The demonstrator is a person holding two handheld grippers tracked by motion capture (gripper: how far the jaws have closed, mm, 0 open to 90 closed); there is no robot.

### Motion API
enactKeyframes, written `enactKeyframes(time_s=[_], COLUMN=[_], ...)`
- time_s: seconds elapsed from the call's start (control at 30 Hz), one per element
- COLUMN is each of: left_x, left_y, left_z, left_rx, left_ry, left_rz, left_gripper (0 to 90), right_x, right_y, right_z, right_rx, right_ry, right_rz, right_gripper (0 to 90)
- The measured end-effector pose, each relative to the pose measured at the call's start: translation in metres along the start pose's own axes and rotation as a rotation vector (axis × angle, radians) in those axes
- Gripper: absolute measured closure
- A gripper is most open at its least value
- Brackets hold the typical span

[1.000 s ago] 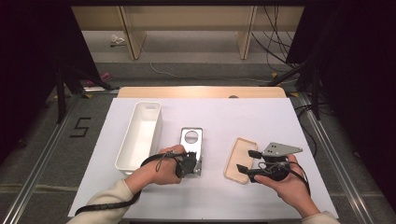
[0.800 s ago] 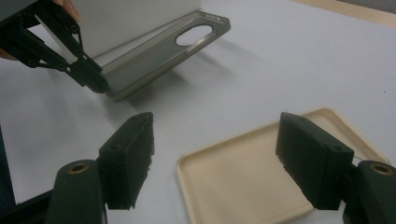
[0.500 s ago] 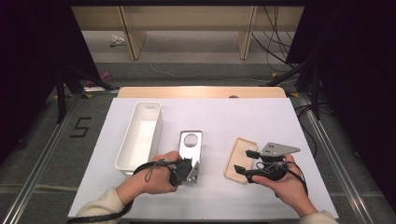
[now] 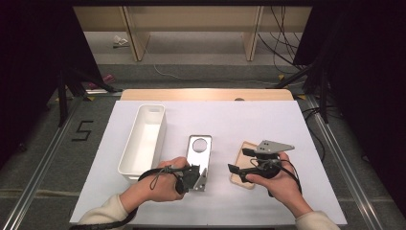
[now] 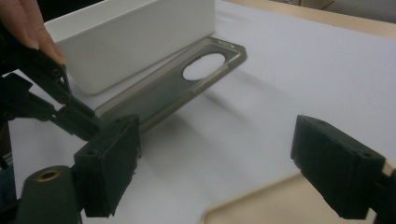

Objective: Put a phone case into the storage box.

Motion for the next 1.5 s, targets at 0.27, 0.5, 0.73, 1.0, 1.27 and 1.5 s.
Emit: enactKeyframes(time_s=[0.27, 0.5, 0.73, 1.0, 1.27, 1.5], left_x=[0.003, 0.006, 0.008, 0.009, 0.011, 0.011], left_y=[0.009, 0.014, 0.016, 0.018, 0.02, 0.02], left_z=[0.004, 0.004, 0.004, 0.005, 0.004, 0.002], left_rx=[0.014, 0.025, 0.03, 0.037, 0.044, 0.054], left_ry=[0.002, 0.0, -0.005, -0.004, -0.008, -0.003], left_rz=[-0.031, -0.047, -0.048, -0.065, -0.077, -0.089], left_gripper=[88.8, 88.8, 88.8, 88.8, 88.8, 88.8], right_x=[-0.003, 0.003, 0.01, 0.013, 0.014, 0.015], right_y=[0.009, 0.011, 0.009, 0.004, 0.003, 0.008], right_z=[-0.032, -0.054, -0.073, -0.086, -0.087, -0.084], right_rx=[0.004, -0.014, -0.041, -0.064, -0.073, -0.051], right_ry=[-0.005, -0.013, -0.022, -0.009, -0.003, 0.022], right_rz=[-0.018, -0.062, -0.1, -0.146, -0.182, -0.244], right_gripper=[16.2, 17.0, 19.9, 32.8, 51.5, 60.9])
Point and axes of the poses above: each handheld gripper's, and its own axes: z roughly backward along the jaws, y roughly out of its top, x roughly to its right, the point moved 2 cm from there along -z, roughly forward along the jaws, and after that the axes turned 15 degrees about x, right-handed, at the moved point
